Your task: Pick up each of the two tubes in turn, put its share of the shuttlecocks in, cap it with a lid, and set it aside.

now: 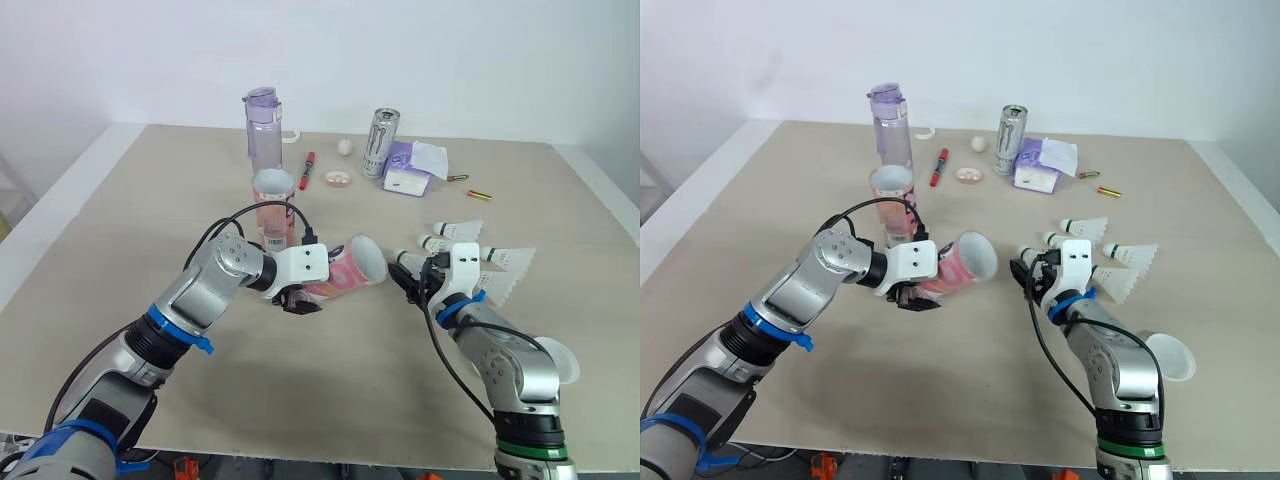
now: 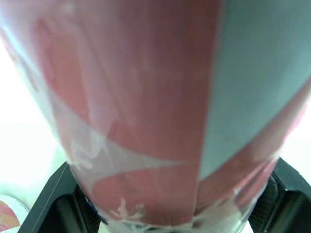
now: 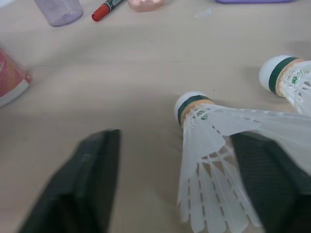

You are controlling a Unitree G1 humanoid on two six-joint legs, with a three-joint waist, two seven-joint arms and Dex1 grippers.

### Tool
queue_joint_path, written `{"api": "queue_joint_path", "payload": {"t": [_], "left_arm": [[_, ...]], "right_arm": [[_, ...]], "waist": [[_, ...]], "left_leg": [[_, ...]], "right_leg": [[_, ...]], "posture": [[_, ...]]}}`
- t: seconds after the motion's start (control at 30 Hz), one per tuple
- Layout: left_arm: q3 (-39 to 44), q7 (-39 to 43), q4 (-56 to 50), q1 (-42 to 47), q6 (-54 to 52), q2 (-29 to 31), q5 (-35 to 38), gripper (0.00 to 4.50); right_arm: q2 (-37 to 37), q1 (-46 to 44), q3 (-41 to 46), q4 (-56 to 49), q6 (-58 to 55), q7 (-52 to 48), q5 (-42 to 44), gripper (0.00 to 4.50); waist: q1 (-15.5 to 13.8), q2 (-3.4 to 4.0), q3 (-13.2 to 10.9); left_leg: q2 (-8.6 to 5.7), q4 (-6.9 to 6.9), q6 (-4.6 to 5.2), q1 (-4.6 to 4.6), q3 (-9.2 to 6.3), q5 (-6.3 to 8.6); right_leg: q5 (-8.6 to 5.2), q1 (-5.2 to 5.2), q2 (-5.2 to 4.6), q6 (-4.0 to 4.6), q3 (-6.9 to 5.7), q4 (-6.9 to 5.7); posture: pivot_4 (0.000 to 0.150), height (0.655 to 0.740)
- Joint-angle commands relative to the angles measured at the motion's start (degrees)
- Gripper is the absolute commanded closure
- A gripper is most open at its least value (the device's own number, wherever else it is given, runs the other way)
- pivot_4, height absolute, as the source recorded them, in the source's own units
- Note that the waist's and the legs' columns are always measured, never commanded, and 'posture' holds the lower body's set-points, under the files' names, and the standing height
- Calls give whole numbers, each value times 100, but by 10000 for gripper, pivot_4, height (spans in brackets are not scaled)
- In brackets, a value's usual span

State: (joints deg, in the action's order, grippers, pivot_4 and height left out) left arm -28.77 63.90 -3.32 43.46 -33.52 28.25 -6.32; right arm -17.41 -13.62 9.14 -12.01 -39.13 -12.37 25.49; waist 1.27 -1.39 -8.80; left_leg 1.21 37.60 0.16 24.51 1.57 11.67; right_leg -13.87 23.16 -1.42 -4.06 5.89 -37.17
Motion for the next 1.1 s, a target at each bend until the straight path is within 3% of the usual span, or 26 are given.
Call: {"api": "queue_joint_path", "payload": {"t": [0.03,0.1,0.4,0.57,0.7,0.83,1.1], "left_arm": [[-177,-63,124,-104,-4,-21,-91,11738],[-173,-65,128,-111,8,-16,-91,11738],[-158,-69,191,-91,77,-8,-102,11738],[-149,-35,233,-66,106,-1,-90,11738],[-145,15,310,-35,157,6,-77,11738],[-135,92,411,-7,146,-22,-34,11738],[-132,129,429,59,49,-122,-8,11738]], "right_arm": [[-2,-131,119,-48,16,25,-4,34898],[-11,-136,106,-41,15,22,-18,43757],[-129,-177,56,-483,-209,-109,116,43757],[-934,-150,146,-1488,-346,-875,417,43757],[-2144,-168,395,-1828,609,-2349,373,43757],[-3228,-122,450,-1691,2634,-4255,-23,43757],[-3492,-158,88,-1399,3826,-4933,-512,43757]], "waist": [[0,0,0],[0,0,0],[0,0,0],[-1,4,-2],[-6,3,-3],[-6,8,-6],[-7,1,-6]], "left_leg": [[0,0,0,0,0,0],[0,0,0,0,0,0],[0,0,0,0,0,0],[0,0,0,4,-1,0],[-5,1,1,6,0,0],[-8,1,1,2,1,0],[-4,1,1,-2,1,0]], "right_leg": [[0,0,0,0,0,0],[0,0,0,0,0,0],[1,0,-2,-1,1,0],[-1,1,-6,-5,3,2],[-2,1,-9,-9,3,6],[-3,-4,-4,-10,0,12],[-1,-7,-5,-2,-4,12]], "posture": [[1500,7400],[1500,7400],[1500,7400],[1500,7400],[1500,7400],[1500,7400],[1500,7400]]}}
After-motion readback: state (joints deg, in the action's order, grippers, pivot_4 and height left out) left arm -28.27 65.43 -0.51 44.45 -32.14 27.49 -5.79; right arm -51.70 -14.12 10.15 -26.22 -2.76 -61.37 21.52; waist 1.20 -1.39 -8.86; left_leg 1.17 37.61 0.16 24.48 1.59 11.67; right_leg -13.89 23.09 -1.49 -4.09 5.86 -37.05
